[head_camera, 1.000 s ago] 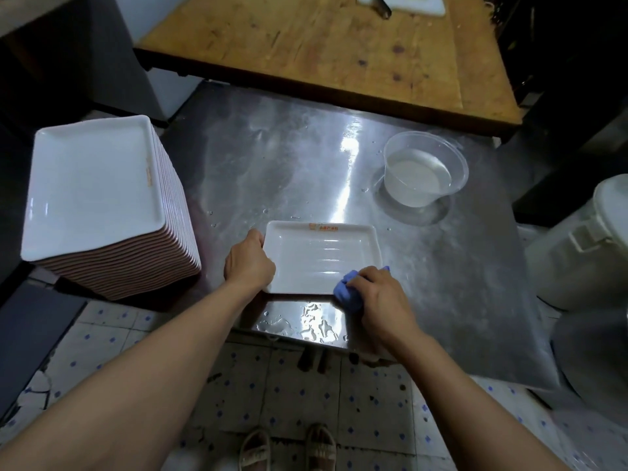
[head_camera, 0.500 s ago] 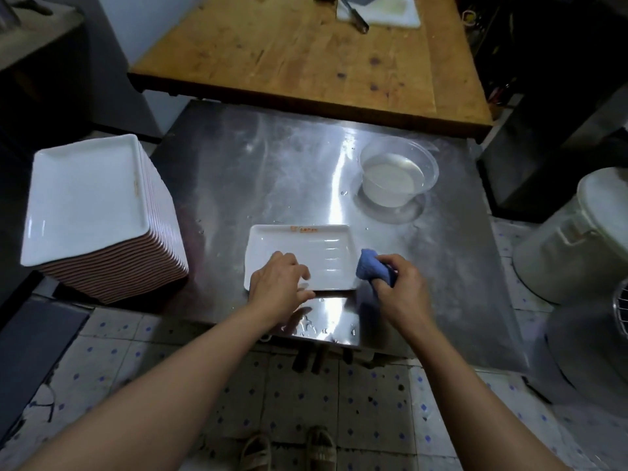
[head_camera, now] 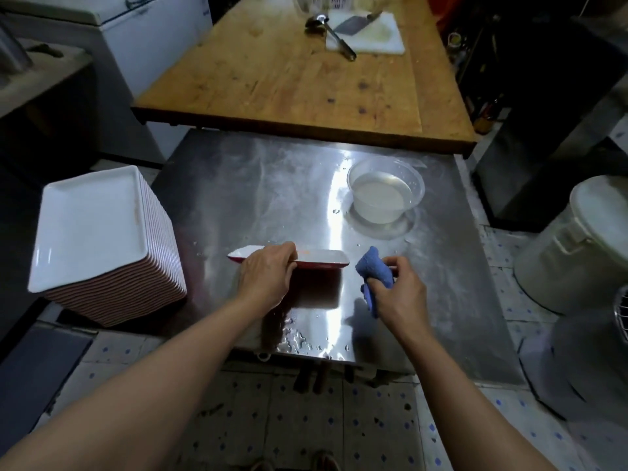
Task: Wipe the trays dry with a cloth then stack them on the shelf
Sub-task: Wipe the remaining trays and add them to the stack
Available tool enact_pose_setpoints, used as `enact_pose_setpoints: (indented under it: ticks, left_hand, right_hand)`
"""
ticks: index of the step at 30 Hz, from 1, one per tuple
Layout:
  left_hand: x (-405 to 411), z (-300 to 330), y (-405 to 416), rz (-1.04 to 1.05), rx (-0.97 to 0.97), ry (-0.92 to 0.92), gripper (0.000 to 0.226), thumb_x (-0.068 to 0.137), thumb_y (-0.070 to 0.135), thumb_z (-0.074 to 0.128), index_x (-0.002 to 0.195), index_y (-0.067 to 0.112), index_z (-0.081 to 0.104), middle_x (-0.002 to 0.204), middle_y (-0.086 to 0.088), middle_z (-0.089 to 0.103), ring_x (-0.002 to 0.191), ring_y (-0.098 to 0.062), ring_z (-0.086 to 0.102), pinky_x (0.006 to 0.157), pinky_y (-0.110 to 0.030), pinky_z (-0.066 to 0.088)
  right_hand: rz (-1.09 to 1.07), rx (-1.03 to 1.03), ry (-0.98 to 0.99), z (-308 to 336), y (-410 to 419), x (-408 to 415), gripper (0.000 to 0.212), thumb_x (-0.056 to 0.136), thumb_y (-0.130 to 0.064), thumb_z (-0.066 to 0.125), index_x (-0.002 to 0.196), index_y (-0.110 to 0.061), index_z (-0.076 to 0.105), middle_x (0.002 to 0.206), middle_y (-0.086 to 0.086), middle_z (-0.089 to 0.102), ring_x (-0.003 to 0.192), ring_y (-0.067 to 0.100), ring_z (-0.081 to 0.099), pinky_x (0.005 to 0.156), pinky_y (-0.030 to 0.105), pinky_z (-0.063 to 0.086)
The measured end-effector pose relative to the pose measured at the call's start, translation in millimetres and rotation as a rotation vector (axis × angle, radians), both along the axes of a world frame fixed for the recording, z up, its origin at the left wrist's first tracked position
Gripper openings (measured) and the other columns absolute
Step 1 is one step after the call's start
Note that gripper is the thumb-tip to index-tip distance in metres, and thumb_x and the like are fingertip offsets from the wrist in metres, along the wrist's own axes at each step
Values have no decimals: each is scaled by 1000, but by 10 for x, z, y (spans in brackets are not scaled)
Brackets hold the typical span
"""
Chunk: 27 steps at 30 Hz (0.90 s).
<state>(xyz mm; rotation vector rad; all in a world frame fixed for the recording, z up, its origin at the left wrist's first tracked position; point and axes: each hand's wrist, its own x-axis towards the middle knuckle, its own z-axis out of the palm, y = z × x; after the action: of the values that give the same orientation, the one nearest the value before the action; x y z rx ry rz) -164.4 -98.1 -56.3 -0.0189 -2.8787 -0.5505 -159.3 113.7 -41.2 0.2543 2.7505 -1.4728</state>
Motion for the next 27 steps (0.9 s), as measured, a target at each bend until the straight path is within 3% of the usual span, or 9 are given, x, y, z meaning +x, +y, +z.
enact_pose_setpoints:
  ticks: [3,6,10,13,18,22,27]
  left_hand:
    - [-82,195,-74,74,36,-1,9,89,22,57,96,16,60,87,-10,67,83,-35,60,64,-34,35]
    - [-69,432,-136,113,221,-1,5,89,20,58,88,14,59,82,-9,67,81,-33,60,69,-36,45]
    - [64,773,-229,237,603,51,19,86,12,60,71,23,54,59,9,53,55,-5,51,53,-17,34]
    - [196,1001,-275,283,930,12,20,89,6,56,74,20,58,62,5,58,47,3,49,51,-15,39]
    - [377,1307,-273,265,1326,-33,16,93,3,51,81,10,58,71,-9,58,60,-16,51,60,-27,44]
    - [464,1478,-253,277,1428,-64,14,93,4,49,82,8,58,71,-11,58,59,-18,51,58,-27,46]
    - [504,1660,-176,205,1501,-11,15,93,0,49,82,6,57,69,-10,59,47,-7,57,50,-18,48]
  right_hand:
    - [20,-53,49,208,-78,-40,37,81,-8,60,114,-24,52,82,-12,58,79,20,63,77,43,54]
    - [46,-102,130,432,-134,-99,40,82,-7,59,117,-26,57,94,-1,67,85,25,65,78,45,54]
    - [51,-86,297,793,-262,-179,37,80,-3,60,112,-21,63,101,2,66,94,21,61,83,37,51]
    - [84,-53,397,1073,-392,-209,37,79,-2,62,113,-16,65,105,5,64,99,19,57,87,28,44]
    - [159,-13,584,1475,-623,-160,43,75,6,63,115,-10,66,106,8,60,97,15,54,85,11,33]
    - [282,55,654,1721,-778,-132,48,72,6,62,118,-10,64,121,13,54,111,22,53,96,22,38]
    - [448,221,684,1830,-1080,-48,46,79,-35,55,120,-16,64,134,10,48,122,24,43,105,34,31]
